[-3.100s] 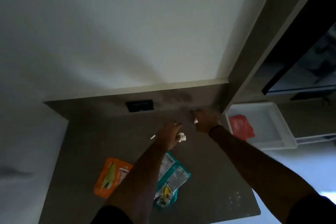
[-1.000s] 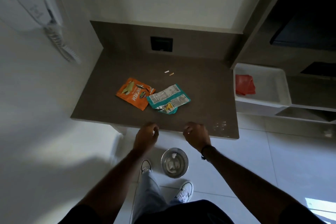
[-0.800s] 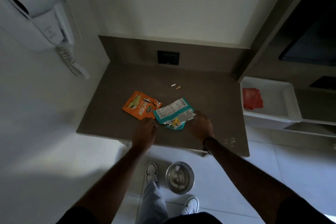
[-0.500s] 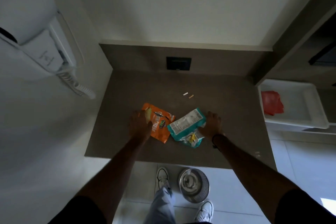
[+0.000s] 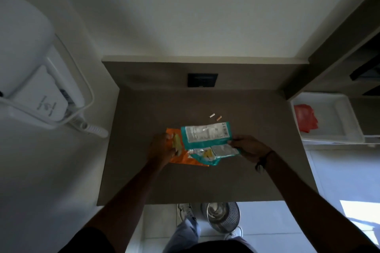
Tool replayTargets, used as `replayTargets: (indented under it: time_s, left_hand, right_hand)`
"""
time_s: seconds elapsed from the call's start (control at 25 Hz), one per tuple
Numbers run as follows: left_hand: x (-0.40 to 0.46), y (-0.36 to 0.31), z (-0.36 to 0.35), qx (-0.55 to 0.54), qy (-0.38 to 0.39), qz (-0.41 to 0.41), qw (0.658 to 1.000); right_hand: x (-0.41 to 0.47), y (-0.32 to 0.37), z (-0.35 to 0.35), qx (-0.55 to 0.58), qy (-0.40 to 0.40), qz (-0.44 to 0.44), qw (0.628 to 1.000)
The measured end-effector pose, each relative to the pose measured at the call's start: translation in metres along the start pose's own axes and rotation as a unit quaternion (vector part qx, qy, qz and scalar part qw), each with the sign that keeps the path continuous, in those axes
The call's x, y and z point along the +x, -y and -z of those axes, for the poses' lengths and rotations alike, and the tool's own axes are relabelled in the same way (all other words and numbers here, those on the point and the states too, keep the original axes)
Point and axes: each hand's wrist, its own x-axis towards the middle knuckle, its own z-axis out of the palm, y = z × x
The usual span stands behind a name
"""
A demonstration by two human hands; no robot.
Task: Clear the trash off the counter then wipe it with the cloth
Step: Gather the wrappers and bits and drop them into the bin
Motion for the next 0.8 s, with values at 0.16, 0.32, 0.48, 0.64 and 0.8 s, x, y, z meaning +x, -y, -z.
replayTargets:
  time_s: [0.16, 0.32, 0.48, 0.64, 0.8]
  left_hand:
    - [0.007, 0.000, 0.003, -0.080, -0.002, 0.008, 0.997]
    - [0.004, 0.000, 0.001, -0.165, -0.061, 0.064, 0.982]
    - [-0.003, -0.005, -0.007, -0.172, -0.013, 0.053, 0.984]
    - [-0.018, -0.011, -0.018, -0.182, -0.006, 0.061, 0.981]
    - [-0.054, -0.021, -0.039, -0.144, -0.009, 0.021, 0.989]
  right_hand:
    - [0.031, -0.003, -0.050, -0.136, -0.113, 0.000, 0.984]
    - [0.035, -0.012, -0.075, -0.406, -0.241, 0.064, 0.879]
    - [0.037, -0.026, -0.081, -0.385, -0.240, 0.056, 0.890]
    - [0.026, -0.029, -0.064, -0.040, -0.098, -0.077, 0.991]
    - [-0.007, -0.041, -0.028, -0.100, -0.058, -0.080, 0.990]
